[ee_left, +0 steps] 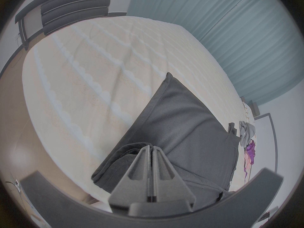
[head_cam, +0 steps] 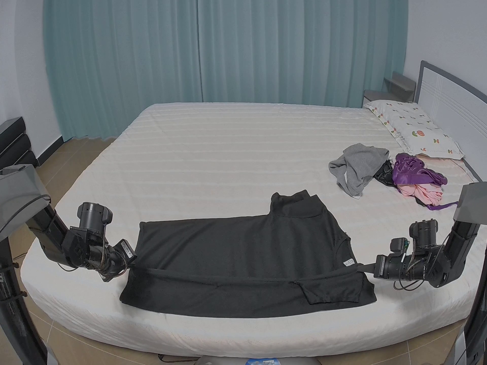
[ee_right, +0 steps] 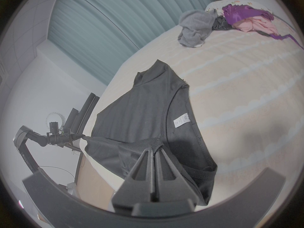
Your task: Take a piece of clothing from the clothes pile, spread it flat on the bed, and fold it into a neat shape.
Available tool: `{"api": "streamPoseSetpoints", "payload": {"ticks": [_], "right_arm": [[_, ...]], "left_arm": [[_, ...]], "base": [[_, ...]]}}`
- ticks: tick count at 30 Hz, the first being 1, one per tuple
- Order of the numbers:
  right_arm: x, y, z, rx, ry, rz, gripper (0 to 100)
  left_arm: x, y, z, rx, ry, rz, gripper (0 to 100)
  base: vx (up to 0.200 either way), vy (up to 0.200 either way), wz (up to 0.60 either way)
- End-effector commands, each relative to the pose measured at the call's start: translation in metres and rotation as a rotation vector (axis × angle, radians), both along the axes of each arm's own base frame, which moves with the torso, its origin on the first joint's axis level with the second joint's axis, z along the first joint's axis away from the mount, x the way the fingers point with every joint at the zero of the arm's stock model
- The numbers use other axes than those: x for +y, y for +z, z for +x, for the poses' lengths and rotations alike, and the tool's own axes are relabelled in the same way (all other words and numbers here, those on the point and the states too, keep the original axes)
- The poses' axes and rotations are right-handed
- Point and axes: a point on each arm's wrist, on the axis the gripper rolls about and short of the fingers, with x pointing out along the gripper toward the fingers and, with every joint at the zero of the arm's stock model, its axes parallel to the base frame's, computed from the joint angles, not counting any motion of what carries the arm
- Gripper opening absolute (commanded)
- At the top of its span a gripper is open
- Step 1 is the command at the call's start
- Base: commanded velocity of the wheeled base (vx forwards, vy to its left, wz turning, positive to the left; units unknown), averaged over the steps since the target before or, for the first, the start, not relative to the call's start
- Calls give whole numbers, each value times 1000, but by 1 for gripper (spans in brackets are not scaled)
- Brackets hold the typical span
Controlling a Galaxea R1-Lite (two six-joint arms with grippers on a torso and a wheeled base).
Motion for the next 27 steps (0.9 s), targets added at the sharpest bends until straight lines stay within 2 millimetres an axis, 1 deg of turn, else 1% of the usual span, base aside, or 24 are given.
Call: {"api": "streamPoseSetpoints", "payload": {"ticks": [1, 7, 14, 16, 17, 18, 27], "right_arm": [[0, 12, -11, -34, 4, 6, 0], [0, 20, -23, -80, -11, 24, 0], [1, 32, -38, -112, -5, 48, 0], [1, 32, -38, -112, -5, 48, 0], [1, 38, -43, -128, -2, 49, 0], [2, 39, -45, -128, 0, 49, 0], [0, 52, -57, -163, -6, 49, 0]], "left_arm": [[5, 13, -9, -22, 0, 9, 0], [5, 21, -21, -11, -24, 26, 0], [7, 40, -36, 15, -49, 46, 0], [7, 40, -36, 15, -49, 46, 0], [7, 49, -42, 14, -60, 54, 0], [7, 51, -44, 14, -61, 55, 0], [9, 63, -57, 37, -102, 85, 0]], "base": [[0, 0, 0], [0, 0, 0], [0, 0, 0], [0, 0, 0], [0, 0, 0], [0, 0, 0], [0, 0, 0]]}}
